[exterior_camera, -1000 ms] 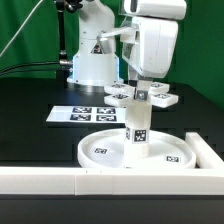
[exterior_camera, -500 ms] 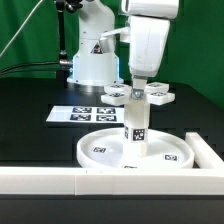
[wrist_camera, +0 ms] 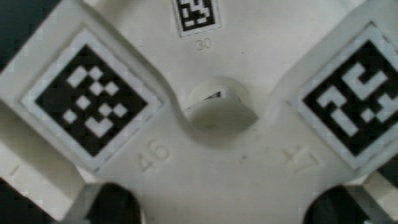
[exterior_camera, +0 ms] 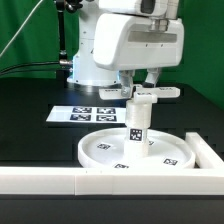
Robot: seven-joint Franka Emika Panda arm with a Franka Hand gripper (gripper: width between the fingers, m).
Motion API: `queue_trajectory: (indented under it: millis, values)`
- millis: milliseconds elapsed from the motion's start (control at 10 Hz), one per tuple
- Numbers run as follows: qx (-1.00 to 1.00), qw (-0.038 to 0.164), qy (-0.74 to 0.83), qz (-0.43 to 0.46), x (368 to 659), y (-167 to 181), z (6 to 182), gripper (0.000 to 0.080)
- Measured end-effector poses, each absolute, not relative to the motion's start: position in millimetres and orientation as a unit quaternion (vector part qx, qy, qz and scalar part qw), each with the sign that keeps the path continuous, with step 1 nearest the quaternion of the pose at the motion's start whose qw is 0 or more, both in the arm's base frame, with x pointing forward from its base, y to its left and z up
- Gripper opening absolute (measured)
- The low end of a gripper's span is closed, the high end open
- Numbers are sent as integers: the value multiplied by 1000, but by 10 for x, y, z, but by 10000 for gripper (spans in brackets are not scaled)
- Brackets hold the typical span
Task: Assemble round table
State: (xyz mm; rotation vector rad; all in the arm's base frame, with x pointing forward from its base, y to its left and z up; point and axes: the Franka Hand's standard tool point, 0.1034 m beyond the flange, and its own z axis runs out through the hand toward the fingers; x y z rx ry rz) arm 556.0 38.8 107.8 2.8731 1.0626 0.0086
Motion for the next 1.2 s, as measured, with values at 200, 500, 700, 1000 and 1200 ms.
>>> queue_trajectory:
  millis: [200, 500, 700, 1000, 1200]
  values:
    - [976, 34, 214, 3, 5553, 400, 1079, 443]
    - [995, 28, 98, 2, 5548, 404, 1078, 443]
    - [999, 28, 35, 4, 5547, 407, 1077, 443]
    - [989, -4, -150, 7, 5544, 404, 1068, 443]
    - [963, -20, -270, 4, 5546, 404, 1064, 443]
